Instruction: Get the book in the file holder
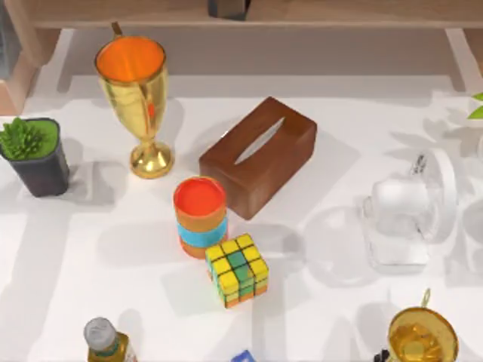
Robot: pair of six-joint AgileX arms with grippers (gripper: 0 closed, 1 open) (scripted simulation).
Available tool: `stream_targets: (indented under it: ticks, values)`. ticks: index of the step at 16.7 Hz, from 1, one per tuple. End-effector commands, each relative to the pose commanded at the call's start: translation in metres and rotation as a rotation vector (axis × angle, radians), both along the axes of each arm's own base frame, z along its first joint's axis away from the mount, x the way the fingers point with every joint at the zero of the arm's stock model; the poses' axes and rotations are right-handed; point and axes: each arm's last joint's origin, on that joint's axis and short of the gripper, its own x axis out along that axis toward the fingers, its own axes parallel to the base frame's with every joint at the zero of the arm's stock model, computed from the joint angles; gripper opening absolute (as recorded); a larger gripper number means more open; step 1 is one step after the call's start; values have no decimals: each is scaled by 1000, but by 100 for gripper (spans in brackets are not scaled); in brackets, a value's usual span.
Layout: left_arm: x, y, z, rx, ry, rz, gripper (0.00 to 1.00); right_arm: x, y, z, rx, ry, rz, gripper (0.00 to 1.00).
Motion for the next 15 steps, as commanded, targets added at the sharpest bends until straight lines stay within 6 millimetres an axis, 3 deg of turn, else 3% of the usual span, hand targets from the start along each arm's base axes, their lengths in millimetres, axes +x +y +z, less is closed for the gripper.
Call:
stream_targets:
  ticks: [4,8,11,15]
  values:
    - [58,-15,70,-3,-1,-3,100,0,0,0,0,0,0,100]
    - [132,-42,118,-6,-4,-6,100,0,0,0,0,0,0,100]
    - [187,-67,133,-7,-7,-7,100,0,0,0,0,0,0,100]
    - [242,-97,134,-7,-9,-8,100,0,0,0,0,0,0,100]
